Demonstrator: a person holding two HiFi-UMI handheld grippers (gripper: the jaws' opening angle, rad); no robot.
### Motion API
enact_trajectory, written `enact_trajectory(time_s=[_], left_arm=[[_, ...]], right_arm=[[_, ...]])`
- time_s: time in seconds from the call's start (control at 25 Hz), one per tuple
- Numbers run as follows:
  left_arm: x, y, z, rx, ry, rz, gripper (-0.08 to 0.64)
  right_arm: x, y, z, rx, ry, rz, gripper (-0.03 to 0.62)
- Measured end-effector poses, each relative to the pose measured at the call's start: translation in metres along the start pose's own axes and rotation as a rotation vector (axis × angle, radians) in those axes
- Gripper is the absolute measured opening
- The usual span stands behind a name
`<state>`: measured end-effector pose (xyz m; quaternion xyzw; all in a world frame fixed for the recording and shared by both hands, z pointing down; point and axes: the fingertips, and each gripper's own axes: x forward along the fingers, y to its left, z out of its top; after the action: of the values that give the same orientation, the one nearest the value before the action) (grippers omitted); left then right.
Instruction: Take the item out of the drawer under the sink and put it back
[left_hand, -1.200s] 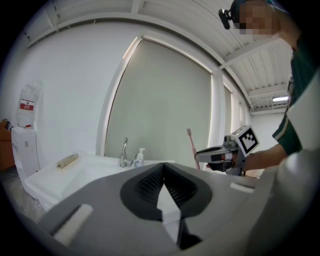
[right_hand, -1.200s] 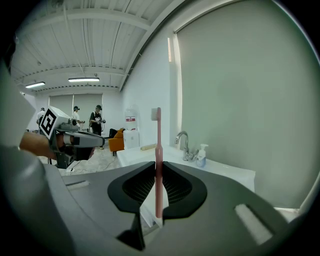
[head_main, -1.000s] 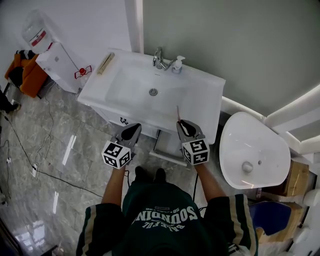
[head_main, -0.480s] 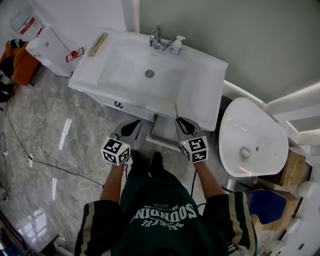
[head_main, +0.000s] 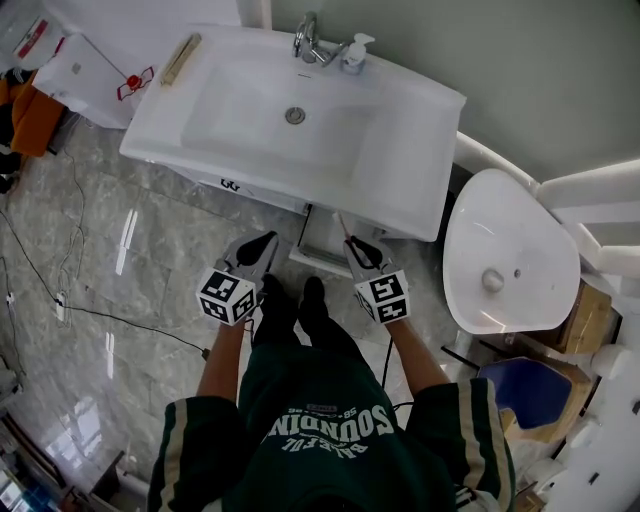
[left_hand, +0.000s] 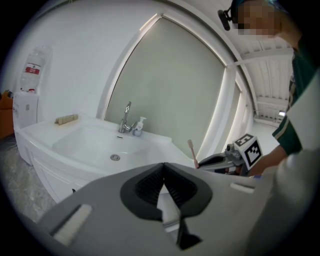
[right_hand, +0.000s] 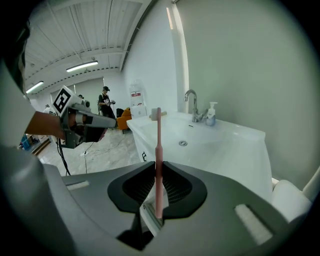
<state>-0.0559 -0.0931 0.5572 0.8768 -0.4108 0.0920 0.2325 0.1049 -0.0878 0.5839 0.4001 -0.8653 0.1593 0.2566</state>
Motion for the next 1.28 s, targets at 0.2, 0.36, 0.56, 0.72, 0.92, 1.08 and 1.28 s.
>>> enact_trajectory(time_s=[0.2,0.36,0.56,0.72,0.92,1.08,1.28], left_arm=[[0.003,0.002,-0.017,0.0,0.04,-0.014,0.049],[0.002,0.011,-0.028,-0.01,0.051,-0.013,0.049],[0.005,0.016,-0.046,-0.015,0.075,-0.027,0.049],[0.005,0.024,-0.059,-0.03,0.083,-0.029,0.049],[-0.002,0.037,-0.074,-0.076,0.089,-0.006,0.049],[-0.006,0.048,-0.088,-0.095,0.107,0.004,0.049],[-0.01,0.06,-0.105,-0.122,0.133,0.011,0.049]], right_arm=[[0.018,0.005,-0.041,-0.058,0.1,0.026,0.051],[0.042,0.01,-0.071,-0.069,0.172,0.044,0.051],[0.078,0.009,-0.121,-0.054,0.268,0.063,0.051],[0.11,0.0,-0.152,-0.046,0.335,0.056,0.051],[0.147,-0.018,-0.203,0.015,0.468,0.019,0.051],[0.174,-0.028,-0.231,0.067,0.513,-0.02,0.051],[0.201,-0.039,-0.249,0.137,0.567,-0.089,0.051]])
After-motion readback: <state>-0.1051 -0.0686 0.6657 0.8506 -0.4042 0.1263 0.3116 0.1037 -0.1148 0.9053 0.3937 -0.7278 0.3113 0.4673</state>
